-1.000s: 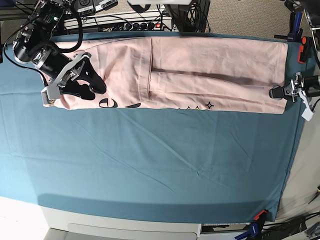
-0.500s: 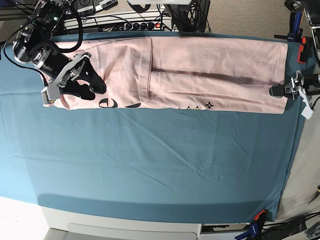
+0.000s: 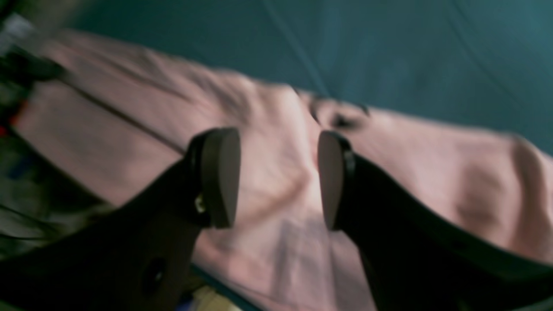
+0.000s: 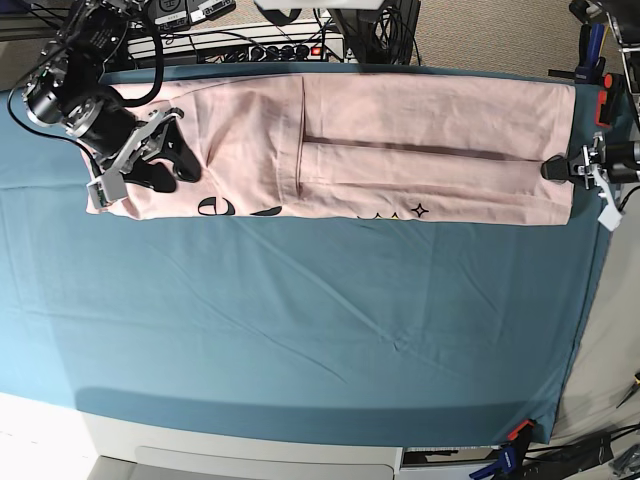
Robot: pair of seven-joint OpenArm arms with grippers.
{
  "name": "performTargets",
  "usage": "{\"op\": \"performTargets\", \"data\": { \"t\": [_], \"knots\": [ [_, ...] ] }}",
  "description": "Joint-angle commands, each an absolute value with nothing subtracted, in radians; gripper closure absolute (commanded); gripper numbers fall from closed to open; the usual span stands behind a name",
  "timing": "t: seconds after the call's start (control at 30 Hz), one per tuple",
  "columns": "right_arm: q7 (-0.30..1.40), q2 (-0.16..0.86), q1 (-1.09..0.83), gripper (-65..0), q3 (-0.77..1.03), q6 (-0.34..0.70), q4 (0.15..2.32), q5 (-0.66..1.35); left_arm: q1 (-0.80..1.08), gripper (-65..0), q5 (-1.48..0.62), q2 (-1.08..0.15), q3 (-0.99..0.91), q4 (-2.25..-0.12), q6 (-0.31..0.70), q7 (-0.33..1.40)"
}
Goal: Fold the T-shirt properly
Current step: 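Grasp the folded edge near the left gripper, then fold the shirt end with the left gripper toward the right gripper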
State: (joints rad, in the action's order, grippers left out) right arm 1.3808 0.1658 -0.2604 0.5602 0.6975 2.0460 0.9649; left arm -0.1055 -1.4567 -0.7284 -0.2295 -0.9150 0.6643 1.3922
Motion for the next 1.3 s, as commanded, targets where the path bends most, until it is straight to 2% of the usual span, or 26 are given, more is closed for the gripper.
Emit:
{"op": "performTargets", "data": {
  "t": [0.0, 0.23, 0.47, 0.7, 1.0, 1.27],
  "knots": [
    [1.327, 0.177, -0.252, -29.4, 0.564, 0.698, 2.06, 0.937, -0.118, 0.0, -1.484, -0.742, -0.232, -0.965, 0.672, 1.396],
    [1.21, 0.177, -0.252, -29.4, 0.565, 0.698, 2.06, 0.648, -0.068, 0.0, -1.484, -0.659, -0.231, -1.32, 0.698, 1.396],
    [1.151, 0.178, -0.252, -29.4, 0.565, 0.652, 2.06, 0.516, 0.026, 0.0, -1.484, -0.518, -0.209, -1.628, 0.698, 1.396],
    [1.122, 0.178, -0.252, -29.4, 0.565, 0.588, 2.06, 0.411, 0.024, 0.0, -1.484, -0.399, -0.092, -1.652, 0.698, 1.396],
    [1.057, 0.185, -0.252, -29.4, 0.565, 0.472, 1.993, 0.252, -0.05, 0.0, -1.299, -0.236, 0.067, -1.652, 0.698, 1.394],
    [1.034, 0.232, -0.252, -29.4, 0.565, 0.451, 1.888, 0.242, -0.102, 0.0, -1.152, -0.102, 0.142, -1.649, 0.698, 1.309]
  ]
}}
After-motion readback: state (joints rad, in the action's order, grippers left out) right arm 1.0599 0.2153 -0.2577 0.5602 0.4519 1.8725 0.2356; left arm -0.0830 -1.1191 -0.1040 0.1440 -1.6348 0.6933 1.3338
